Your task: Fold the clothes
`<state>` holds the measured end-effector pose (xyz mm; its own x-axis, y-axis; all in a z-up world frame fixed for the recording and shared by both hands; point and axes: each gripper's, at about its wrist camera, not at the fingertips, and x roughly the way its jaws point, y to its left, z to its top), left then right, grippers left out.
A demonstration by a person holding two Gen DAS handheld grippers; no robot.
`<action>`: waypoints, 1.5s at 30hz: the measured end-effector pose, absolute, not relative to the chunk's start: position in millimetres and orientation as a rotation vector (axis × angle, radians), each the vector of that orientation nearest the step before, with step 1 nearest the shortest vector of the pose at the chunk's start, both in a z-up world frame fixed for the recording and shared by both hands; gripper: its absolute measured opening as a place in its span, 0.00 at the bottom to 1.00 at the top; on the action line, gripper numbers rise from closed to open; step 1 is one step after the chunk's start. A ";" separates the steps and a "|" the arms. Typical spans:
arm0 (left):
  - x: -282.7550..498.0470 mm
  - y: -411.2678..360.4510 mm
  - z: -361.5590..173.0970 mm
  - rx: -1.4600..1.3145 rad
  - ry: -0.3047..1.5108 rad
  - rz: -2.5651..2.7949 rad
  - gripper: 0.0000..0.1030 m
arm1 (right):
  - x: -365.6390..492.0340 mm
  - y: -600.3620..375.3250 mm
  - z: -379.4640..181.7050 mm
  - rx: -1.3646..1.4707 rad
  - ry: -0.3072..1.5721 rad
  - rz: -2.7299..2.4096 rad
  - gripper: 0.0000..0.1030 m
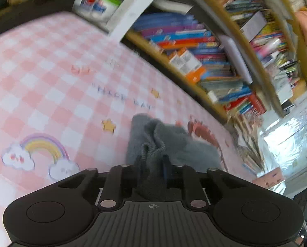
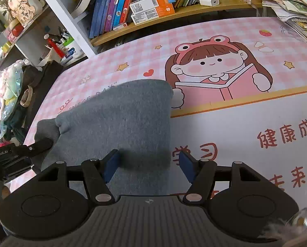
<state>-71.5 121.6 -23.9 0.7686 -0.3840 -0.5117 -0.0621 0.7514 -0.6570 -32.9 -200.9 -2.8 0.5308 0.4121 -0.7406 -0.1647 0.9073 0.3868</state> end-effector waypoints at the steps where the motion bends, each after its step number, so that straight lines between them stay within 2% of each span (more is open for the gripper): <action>1: -74.7 123.3 -18.9 -0.726 0.658 -0.198 0.12 | -33.4 -201.5 -2.4 0.287 0.950 0.349 0.60; 8: -65.8 125.8 -46.5 -0.685 0.769 -0.135 0.16 | -33.9 -202.6 -4.4 0.306 0.963 0.346 0.62; 10: -64.2 122.3 -38.7 -0.625 0.776 -0.130 0.22 | -34.3 -202.2 -4.5 0.305 0.965 0.343 0.62; 11: -64.9 121.0 -33.9 -0.594 0.771 -0.126 0.27 | -34.5 -202.7 -4.9 0.310 0.966 0.342 0.62; 13: -69.2 120.7 -25.2 -0.582 0.749 -0.114 0.47 | -34.5 -204.3 -5.5 0.322 0.967 0.337 0.62; 14: -72.2 121.5 -21.1 -0.597 0.737 -0.109 0.69 | -34.8 -205.4 -5.5 0.329 0.965 0.335 0.61; 15: -75.5 122.1 -17.2 -0.612 0.722 -0.109 0.81 | -35.0 -206.4 -5.4 0.335 0.963 0.332 0.61; 18: -80.0 120.4 -12.2 -0.631 0.706 -0.147 0.86 | -34.1 -209.9 -7.0 0.375 0.966 0.330 0.61; 28: -55.2 106.9 -47.2 -0.666 0.885 -0.215 0.84 | -22.9 -208.8 -24.3 0.524 1.052 0.354 0.62; 29: -52.7 106.0 -50.0 -0.674 0.892 -0.221 0.80 | -21.6 -208.8 -26.7 0.541 1.060 0.355 0.61; 30: -50.5 105.0 -52.9 -0.686 0.903 -0.227 0.70 | -20.7 -208.7 -28.0 0.553 1.065 0.357 0.59; 33: -49.5 102.1 -53.0 -0.704 0.916 -0.245 0.52 | -22.3 -205.3 -22.5 0.530 1.046 0.379 0.41; 35: -51.8 97.9 -47.1 -0.672 0.907 -0.241 0.47 | -28.9 -197.6 -10.1 0.450 0.988 0.401 0.30; 40: -56.2 91.2 -32.2 -0.593 0.863 -0.241 0.46 | -40.2 -188.8 6.7 0.342 0.895 0.450 0.27; 45: -51.8 96.3 -45.6 -0.640 0.909 -0.236 0.49 | -30.9 -195.2 -8.0 0.389 0.982 0.422 0.32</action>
